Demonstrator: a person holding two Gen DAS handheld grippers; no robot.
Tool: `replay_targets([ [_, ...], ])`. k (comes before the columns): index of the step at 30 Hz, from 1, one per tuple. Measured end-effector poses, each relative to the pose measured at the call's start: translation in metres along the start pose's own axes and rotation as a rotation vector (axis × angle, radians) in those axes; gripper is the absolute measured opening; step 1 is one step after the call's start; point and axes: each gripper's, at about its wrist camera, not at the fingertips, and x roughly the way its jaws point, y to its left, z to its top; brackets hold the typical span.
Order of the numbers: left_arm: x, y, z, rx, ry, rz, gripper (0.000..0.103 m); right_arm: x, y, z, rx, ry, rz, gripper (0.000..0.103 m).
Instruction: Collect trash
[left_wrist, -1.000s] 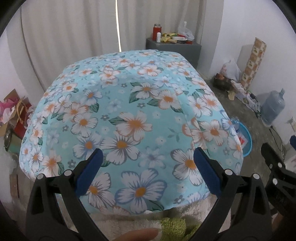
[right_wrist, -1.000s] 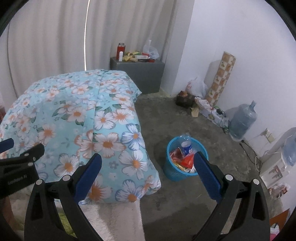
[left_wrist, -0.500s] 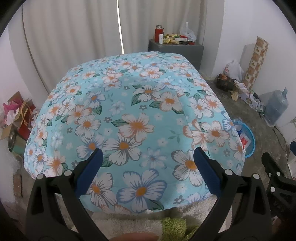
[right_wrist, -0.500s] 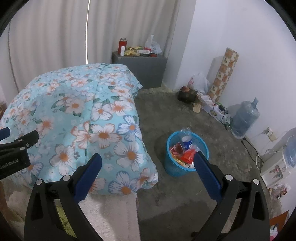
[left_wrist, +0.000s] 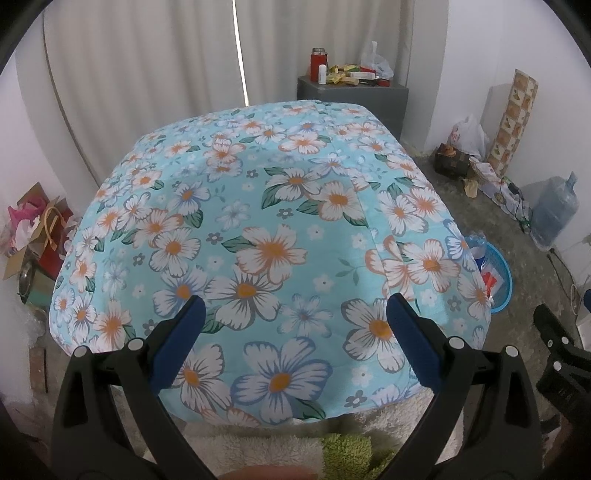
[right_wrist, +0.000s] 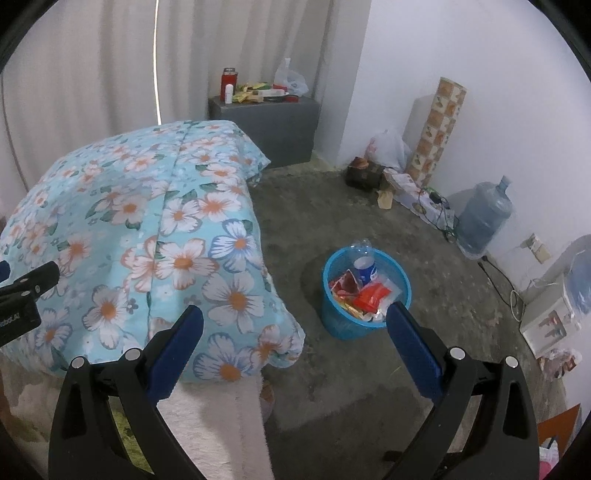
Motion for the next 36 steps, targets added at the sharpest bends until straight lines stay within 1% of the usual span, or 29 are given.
replay_targets([
  [8,0.005,0.0,0.001,0.011,0.019,-0.001,0.094,0.0,-0.013,0.001,0.035,0.002,-0.027,0.096],
  [15,0.004,-0.001,0.001,0.021,0.017,-0.005,0.094,-0.001,-0.014,0.0,0.033,-0.001,-0.032,0.096],
  [29,0.001,-0.012,-0.001,0.074,0.02,-0.028,0.094,-0.004,-0.019,0.003,0.044,-0.007,-0.049,0.096],
  [36,-0.001,-0.015,-0.002,0.081,0.015,-0.032,0.094,-0.005,-0.019,0.003,0.042,-0.011,-0.054,0.096],
])
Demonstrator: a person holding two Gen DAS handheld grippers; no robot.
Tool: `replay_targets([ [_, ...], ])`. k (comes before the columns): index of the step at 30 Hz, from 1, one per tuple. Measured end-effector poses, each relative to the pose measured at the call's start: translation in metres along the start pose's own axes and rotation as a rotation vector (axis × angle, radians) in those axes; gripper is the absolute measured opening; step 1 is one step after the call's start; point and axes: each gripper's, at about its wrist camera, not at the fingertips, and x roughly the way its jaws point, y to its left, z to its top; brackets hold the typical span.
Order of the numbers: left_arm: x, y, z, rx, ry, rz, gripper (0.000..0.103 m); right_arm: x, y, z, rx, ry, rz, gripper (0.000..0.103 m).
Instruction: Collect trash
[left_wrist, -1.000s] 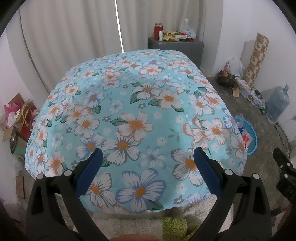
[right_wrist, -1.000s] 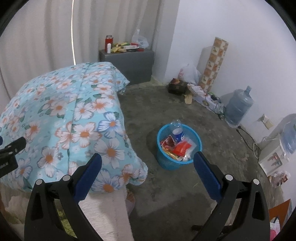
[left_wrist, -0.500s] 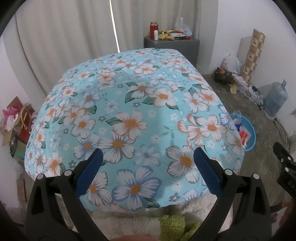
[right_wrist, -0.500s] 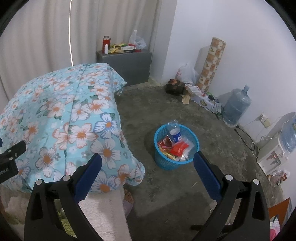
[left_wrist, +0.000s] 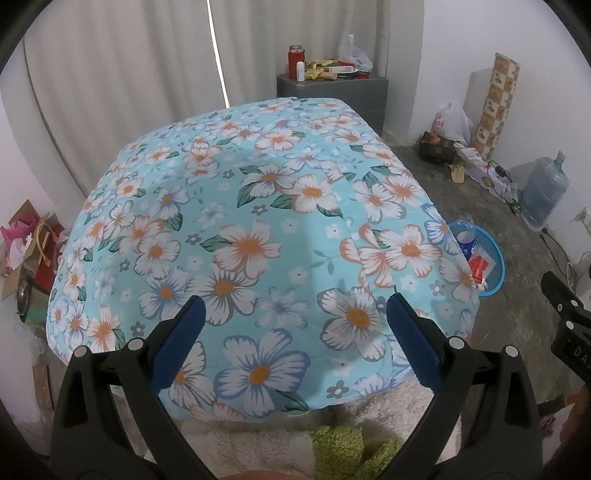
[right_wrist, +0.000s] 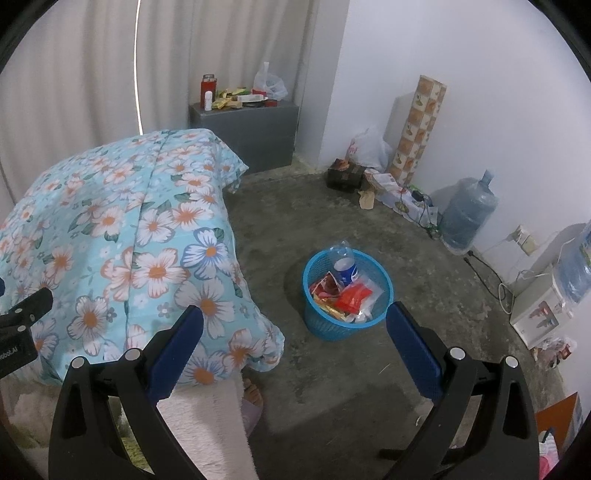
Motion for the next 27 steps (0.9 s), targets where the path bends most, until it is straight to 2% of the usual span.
replay_targets([
  [27,-0.0005,-0.0019,0.0022,0.004,-0.002,-0.001,0.094,-0.004,-0.0023,0.0021,0.009,-0.005,-0.009,0.096],
])
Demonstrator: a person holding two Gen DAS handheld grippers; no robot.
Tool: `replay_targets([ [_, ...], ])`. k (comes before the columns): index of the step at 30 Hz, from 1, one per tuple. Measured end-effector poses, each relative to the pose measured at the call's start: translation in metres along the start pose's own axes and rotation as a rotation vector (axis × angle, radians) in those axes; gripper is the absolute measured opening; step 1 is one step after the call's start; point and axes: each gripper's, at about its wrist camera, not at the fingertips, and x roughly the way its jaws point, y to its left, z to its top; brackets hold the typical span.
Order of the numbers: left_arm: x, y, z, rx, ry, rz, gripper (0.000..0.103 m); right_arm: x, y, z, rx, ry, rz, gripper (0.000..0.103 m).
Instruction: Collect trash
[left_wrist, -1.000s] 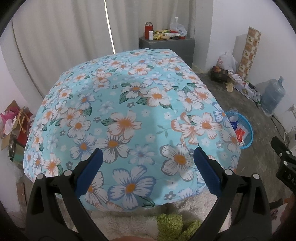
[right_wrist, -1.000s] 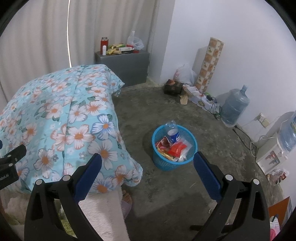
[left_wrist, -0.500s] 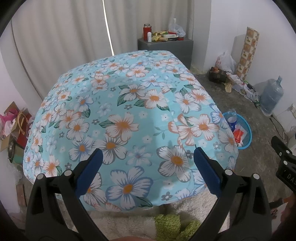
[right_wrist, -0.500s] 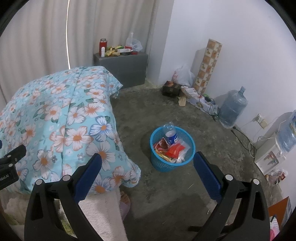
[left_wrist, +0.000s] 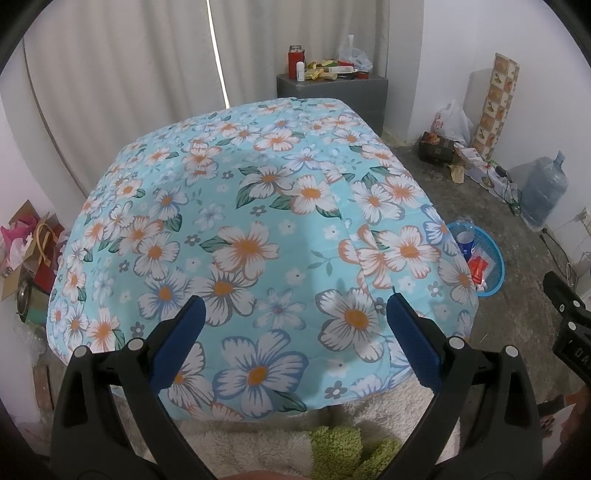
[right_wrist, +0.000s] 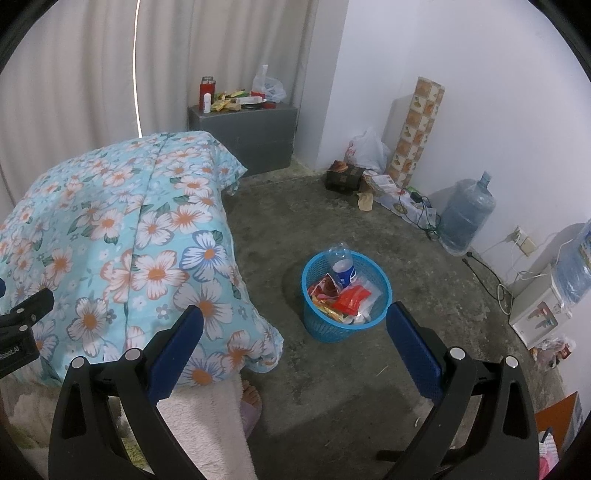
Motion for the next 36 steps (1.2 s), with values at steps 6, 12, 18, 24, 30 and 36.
replay_targets([
  [6,0.0004,0.0003,0.0001,0.002,0.003,-0.001,0.094,-0.0001,0.0005,0.0001,-0.003,0.0,0.0,0.096],
  [12,0.0001,0.0001,0.0001,0.0,0.002,-0.001,0.094,-0.0005,0.0019,0.0007,-0.003,0.0,-0.001,0.096],
  [18,0.0006,0.0003,-0.0001,0.001,0.002,-0.001,0.094,-0.0004,0.0018,0.0001,-0.001,-0.001,-0.002,0.096],
  [24,0.0001,-0.0002,-0.0002,0.002,0.002,0.0,0.094,-0.0003,0.0019,-0.0006,-0.001,0.0,-0.001,0.096],
  [30,0.0002,-0.0003,-0.0001,0.002,0.002,-0.001,0.094,-0.0007,0.0018,-0.0004,0.0,-0.001,-0.001,0.096],
  [36,-0.0003,-0.0005,0.0001,0.001,0.002,-0.001,0.094,-0.001,0.0017,-0.0004,0.0,-0.001,-0.001,0.096],
])
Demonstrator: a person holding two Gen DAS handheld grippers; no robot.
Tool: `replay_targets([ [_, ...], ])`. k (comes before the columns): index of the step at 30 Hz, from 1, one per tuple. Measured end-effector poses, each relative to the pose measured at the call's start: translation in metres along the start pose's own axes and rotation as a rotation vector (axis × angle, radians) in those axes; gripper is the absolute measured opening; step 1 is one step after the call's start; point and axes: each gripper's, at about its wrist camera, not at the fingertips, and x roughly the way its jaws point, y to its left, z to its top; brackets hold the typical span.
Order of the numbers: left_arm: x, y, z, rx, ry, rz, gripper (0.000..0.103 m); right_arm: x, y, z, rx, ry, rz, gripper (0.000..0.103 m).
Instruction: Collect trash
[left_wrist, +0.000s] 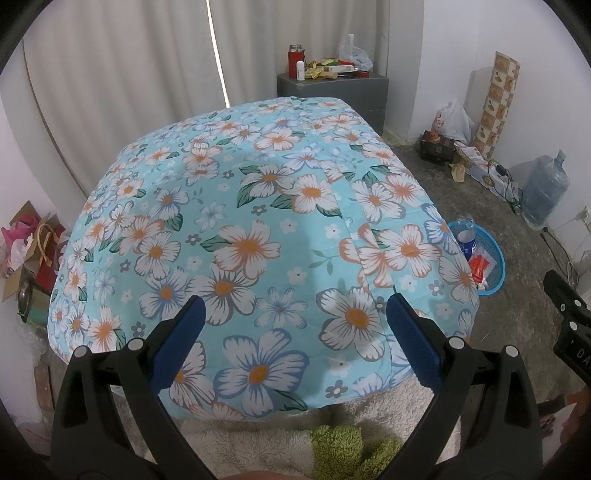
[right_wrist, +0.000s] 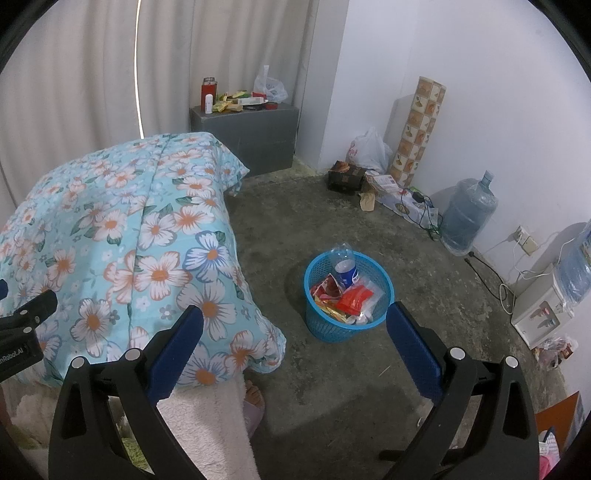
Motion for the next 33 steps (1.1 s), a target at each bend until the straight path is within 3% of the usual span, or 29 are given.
replay_targets([
  [33,-0.0007,-0.0007,0.0005,0.003,0.0,0.001,0.094,-0.0012,0.0021,-0.0021,0.006,0.0,-0.004,0.096],
])
